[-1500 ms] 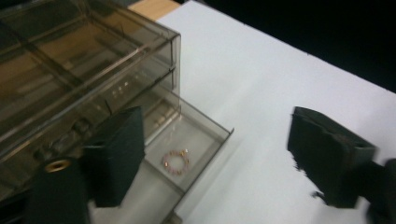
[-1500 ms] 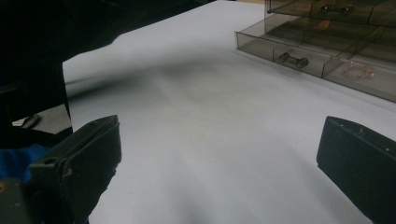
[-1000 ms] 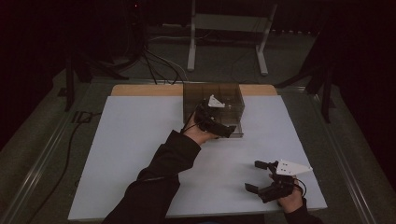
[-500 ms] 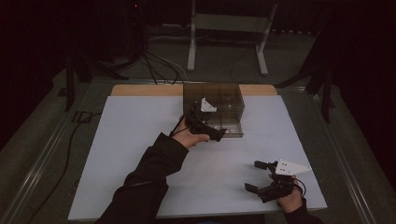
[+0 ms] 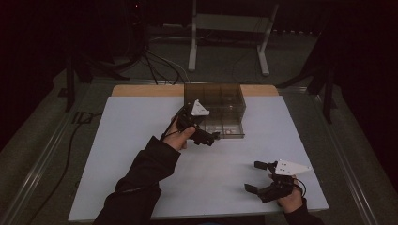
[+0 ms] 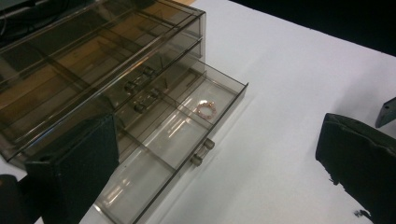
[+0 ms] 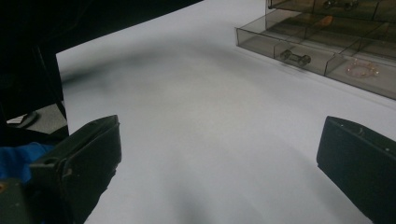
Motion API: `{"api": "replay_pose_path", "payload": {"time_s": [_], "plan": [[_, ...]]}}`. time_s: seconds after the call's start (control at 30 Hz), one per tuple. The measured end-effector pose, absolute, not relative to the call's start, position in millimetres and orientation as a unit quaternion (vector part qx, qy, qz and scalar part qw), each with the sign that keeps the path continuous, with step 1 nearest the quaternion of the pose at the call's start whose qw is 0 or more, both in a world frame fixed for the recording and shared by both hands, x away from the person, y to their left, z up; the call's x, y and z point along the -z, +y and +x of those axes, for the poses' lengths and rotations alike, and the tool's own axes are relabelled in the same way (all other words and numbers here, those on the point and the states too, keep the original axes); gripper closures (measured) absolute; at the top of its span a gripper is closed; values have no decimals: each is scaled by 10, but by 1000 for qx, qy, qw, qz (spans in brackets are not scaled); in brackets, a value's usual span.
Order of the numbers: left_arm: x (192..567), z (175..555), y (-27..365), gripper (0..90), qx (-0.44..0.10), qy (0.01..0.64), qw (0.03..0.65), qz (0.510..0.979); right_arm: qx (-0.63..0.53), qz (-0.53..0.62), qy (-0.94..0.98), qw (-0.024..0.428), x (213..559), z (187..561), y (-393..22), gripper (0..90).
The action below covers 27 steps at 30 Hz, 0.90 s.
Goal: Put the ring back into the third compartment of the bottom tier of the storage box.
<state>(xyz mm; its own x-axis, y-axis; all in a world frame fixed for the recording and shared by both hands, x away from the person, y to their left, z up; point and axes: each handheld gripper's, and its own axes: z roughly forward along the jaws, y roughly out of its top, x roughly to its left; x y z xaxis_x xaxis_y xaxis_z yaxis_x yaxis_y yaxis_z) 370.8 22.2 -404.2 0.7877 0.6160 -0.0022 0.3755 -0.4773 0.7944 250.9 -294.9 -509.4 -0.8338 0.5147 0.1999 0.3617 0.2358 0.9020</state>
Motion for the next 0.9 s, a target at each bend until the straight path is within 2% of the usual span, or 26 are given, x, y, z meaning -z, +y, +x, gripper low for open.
{"api": "replay_pose_path", "payload": {"time_s": [0.4, 0.9], "plan": [[4096, 3581, 514, 6, -160, 302, 413, 844, -551, 281, 783, 70, 5095, 2512, -2939, 0], [4209, 3369, 1035, 6, -175, 348, 411, 824, -552, 282, 781, 74, 5091, 2514, -2935, 0]]}}
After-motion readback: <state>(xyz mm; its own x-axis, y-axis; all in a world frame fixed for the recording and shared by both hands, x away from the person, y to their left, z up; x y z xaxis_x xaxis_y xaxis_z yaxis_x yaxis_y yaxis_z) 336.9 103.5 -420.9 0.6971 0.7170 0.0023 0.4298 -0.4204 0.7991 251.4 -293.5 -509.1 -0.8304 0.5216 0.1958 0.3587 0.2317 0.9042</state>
